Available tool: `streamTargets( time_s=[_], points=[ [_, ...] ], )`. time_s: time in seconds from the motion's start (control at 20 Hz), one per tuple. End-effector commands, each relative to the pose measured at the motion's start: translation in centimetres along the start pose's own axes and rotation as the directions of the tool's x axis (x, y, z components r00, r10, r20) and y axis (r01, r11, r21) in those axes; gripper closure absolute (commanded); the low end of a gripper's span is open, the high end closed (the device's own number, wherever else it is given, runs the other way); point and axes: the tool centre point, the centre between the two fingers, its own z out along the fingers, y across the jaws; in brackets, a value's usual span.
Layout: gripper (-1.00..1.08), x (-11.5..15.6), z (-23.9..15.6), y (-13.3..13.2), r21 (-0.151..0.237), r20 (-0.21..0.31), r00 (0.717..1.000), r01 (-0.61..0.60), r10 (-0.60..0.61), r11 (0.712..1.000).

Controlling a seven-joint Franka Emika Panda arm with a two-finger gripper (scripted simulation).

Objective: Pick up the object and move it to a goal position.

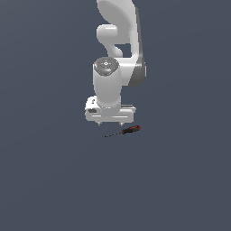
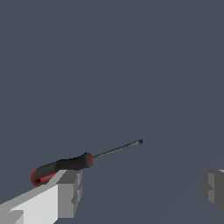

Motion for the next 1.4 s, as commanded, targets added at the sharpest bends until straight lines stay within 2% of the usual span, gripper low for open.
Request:
streamTargets(
  time_s=[0.0,0.4,0.85,1.1,1.35],
  points=[
    [-0.92,0.1,-0.1,0.4,0.001,-0.004,1.000,0.000,0.000,1.000],
    [-0.92,0.1,0.2,0.1,0.002,-0.004,1.000,-0.026,0.026,1.000],
    [-0.92,-0.3,1.2,-0.7,0.005,-0.002,0.989,-0.145,0.145,0.989],
    [-0.92,-0.6,2.1,-1.5,0.007,0.000,0.968,-0.251,0.251,0.968],
    [-0.92,-1.0,3.1,-2.3,0.008,0.002,0.929,-0.370,0.370,0.929]
  ],
)
